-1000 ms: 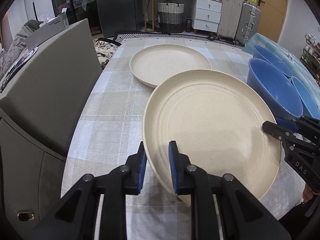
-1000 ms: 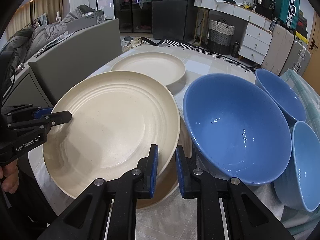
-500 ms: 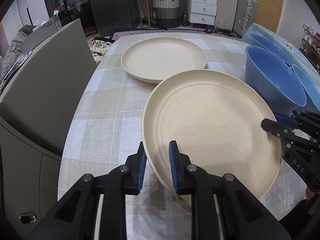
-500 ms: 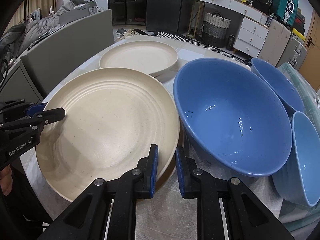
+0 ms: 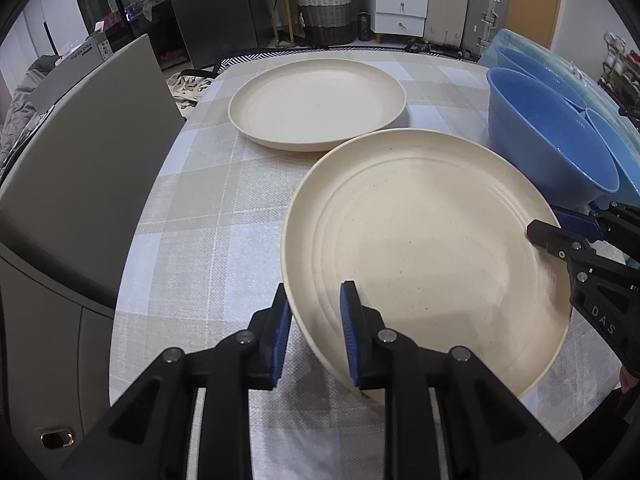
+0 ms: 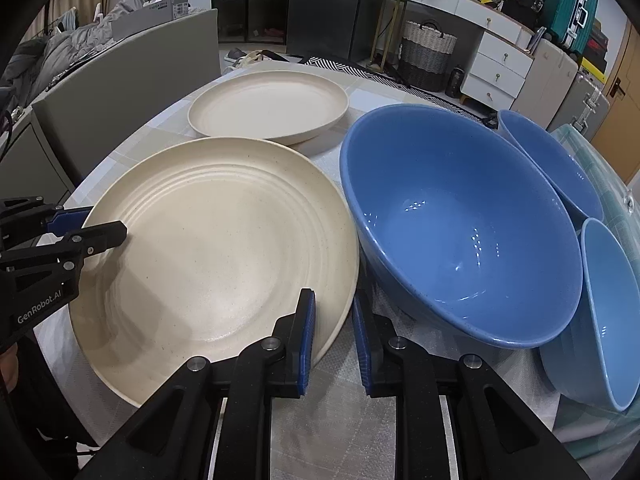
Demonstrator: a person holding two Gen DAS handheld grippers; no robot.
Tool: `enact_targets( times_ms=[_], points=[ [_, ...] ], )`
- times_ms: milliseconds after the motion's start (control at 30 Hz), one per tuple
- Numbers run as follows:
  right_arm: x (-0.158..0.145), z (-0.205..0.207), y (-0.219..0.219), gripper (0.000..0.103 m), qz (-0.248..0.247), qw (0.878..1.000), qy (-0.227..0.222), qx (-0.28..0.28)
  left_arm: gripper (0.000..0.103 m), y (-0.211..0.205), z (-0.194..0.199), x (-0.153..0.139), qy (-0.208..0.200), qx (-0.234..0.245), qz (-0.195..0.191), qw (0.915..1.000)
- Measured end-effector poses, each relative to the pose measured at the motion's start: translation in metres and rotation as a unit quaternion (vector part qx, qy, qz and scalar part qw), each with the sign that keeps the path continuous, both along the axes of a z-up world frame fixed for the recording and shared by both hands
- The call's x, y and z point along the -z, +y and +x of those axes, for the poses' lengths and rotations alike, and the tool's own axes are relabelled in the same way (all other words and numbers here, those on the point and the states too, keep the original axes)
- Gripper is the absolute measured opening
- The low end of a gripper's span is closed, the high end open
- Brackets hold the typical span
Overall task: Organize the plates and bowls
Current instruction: 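Lower the cream plate onto the table and open both tools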
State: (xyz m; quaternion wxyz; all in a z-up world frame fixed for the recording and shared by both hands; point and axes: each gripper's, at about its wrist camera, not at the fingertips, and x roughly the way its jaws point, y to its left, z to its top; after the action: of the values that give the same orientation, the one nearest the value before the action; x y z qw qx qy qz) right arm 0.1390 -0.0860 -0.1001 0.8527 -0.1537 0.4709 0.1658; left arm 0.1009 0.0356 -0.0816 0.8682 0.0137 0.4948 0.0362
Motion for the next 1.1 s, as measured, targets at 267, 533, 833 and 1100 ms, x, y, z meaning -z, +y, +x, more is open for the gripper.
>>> enact_targets(
  times_ms=[267,533,833,1100],
  points=[
    [0.007,0.008,0.007,0.019,-0.004,1.000,0.007,0.004,0.023,-0.004,0.002,0.004,0.011,0.002,0.008,0.9999],
    [0.009,0.009,0.015,0.042,0.010,1.000,0.015,-0.006,0.033,-0.003,0.001,0.004,0.016,0.008,-0.002,0.9998],
    [-0.012,0.000,0.024,0.079,0.047,0.998,-0.007,-0.029,0.054,0.008,-0.004,-0.011,-0.004,-0.007,-0.020,0.9998],
    [-0.036,-0.006,0.036,0.087,0.089,0.994,-0.025,-0.050,0.089,0.029,-0.013,-0.035,-0.044,-0.032,-0.062,0.9966]
  ],
)
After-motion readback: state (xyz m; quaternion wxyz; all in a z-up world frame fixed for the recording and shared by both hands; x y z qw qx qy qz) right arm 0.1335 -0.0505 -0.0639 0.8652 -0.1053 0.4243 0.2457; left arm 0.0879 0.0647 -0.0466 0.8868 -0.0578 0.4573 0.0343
